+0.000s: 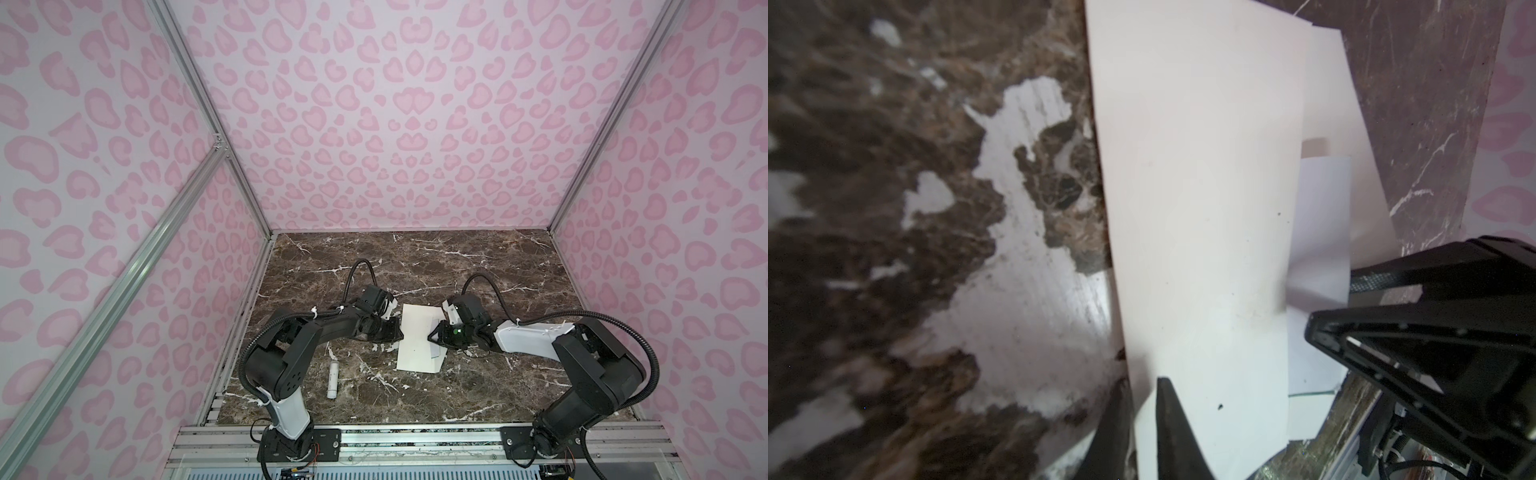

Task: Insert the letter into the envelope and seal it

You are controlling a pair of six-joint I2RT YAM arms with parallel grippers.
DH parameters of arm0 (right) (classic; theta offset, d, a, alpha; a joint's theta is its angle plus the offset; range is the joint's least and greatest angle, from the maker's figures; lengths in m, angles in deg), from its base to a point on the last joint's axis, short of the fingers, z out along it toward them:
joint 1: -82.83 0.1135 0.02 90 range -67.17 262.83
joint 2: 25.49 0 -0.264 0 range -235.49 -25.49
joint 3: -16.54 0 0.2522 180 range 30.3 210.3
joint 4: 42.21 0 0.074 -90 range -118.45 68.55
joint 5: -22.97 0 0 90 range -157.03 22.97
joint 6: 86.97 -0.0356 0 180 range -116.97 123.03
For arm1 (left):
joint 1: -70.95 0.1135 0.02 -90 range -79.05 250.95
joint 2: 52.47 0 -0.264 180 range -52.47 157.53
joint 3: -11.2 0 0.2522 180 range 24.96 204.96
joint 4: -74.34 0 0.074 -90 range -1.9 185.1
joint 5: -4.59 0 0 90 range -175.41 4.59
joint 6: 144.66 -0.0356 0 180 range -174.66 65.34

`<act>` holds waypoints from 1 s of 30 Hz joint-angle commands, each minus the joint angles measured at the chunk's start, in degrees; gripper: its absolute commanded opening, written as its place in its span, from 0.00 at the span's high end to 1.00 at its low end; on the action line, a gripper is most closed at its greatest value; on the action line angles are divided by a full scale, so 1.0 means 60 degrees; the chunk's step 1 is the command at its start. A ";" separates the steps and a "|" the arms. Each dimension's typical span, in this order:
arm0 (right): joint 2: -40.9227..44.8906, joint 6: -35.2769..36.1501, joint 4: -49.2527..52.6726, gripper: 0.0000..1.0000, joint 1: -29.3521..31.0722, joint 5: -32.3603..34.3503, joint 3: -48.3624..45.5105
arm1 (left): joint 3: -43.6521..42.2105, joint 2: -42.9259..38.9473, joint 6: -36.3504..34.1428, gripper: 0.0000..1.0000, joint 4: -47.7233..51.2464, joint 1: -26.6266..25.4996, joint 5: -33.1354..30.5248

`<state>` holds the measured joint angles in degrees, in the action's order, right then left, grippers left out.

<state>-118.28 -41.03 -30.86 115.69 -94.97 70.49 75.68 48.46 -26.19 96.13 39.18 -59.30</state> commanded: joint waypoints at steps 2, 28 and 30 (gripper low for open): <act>0.0237 0.0432 0.0760 0.71 -0.0075 0.0399 0.0027 | -0.0017 0.0025 -0.0057 0.84 0.0240 0.0008 -0.0247; -0.0015 0.0451 0.1060 0.72 0.0115 0.0458 0.0461 | 0.0024 0.0226 0.0309 0.77 -0.0326 -0.0096 0.0284; -0.0054 0.0414 0.1011 0.72 0.0177 0.0435 0.0488 | 0.0013 0.0270 0.0323 0.78 -0.0340 -0.0110 0.0281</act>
<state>-118.13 -38.05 -23.17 116.39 -92.15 73.17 75.57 49.44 -24.62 93.14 38.67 -57.05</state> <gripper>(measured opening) 0.283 0.228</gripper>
